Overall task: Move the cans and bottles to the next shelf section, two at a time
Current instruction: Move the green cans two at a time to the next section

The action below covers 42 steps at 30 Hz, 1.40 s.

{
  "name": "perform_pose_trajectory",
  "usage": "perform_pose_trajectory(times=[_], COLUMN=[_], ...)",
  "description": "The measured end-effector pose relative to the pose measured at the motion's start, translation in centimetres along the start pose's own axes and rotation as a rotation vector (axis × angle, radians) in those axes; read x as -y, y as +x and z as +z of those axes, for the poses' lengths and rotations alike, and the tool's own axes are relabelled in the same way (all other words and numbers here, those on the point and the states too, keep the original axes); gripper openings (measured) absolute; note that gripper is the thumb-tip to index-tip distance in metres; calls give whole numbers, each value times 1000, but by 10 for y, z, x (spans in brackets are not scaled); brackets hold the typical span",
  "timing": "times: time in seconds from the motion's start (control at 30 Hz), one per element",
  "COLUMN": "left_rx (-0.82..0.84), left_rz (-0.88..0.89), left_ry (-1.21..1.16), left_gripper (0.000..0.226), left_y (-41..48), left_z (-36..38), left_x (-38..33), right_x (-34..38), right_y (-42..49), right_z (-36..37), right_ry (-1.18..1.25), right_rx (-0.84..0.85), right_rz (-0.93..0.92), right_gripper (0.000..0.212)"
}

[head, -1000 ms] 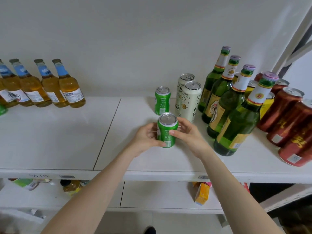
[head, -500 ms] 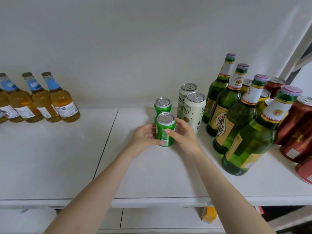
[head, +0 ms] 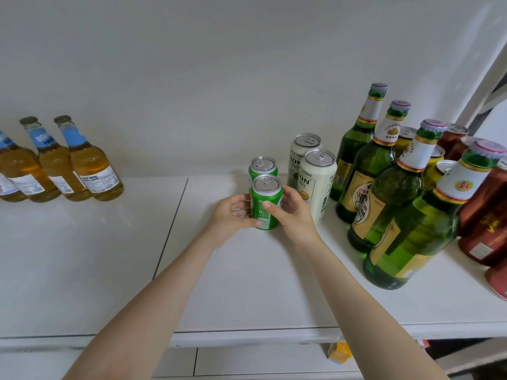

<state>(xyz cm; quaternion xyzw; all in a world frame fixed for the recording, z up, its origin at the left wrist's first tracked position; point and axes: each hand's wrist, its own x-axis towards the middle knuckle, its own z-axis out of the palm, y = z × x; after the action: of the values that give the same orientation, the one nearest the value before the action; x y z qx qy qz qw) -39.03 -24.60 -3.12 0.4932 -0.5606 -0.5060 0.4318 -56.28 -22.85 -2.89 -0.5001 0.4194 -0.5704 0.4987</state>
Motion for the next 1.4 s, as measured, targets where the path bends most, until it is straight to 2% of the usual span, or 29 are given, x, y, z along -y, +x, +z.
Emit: perform_pose_trajectory(times=[0.5,0.7,0.77,0.87,1.03,1.13,1.27,1.4], left_rx=[1,29,12,-35,-40,-98,-161,-155], left_rz=[-13,-8,-19,-6,134,201,247,179], left_ry=[22,137,220,401,865,1071,1279,1411], left_gripper=[62,55,52,48,49,53,58,62], left_y=[-2,-15,-24,-43,-90,-129,-184,-239], left_z=[0,-7,-12,-19,-25,-22,-17,-14], left_x=[-5,-12,-13,-11,-16,-24,-34,-45], right_x=[2,3,4,10,23,29,45,63], right_y=[1,-14,-25,-47,-94,-123,-165,-207], right_z=[2,0,-2,-6,-13,-13,-12,-5], right_ry=[-16,-107,-223,-491,-1022,-1332,-1534,-1651], right_rx=[-41,-124,-192,-245,-216,-198,-138,-91], right_rz=[23,64,55,23,-178,-255,-249,-221], right_gripper=[46,40,41,53,60,66,75,75])
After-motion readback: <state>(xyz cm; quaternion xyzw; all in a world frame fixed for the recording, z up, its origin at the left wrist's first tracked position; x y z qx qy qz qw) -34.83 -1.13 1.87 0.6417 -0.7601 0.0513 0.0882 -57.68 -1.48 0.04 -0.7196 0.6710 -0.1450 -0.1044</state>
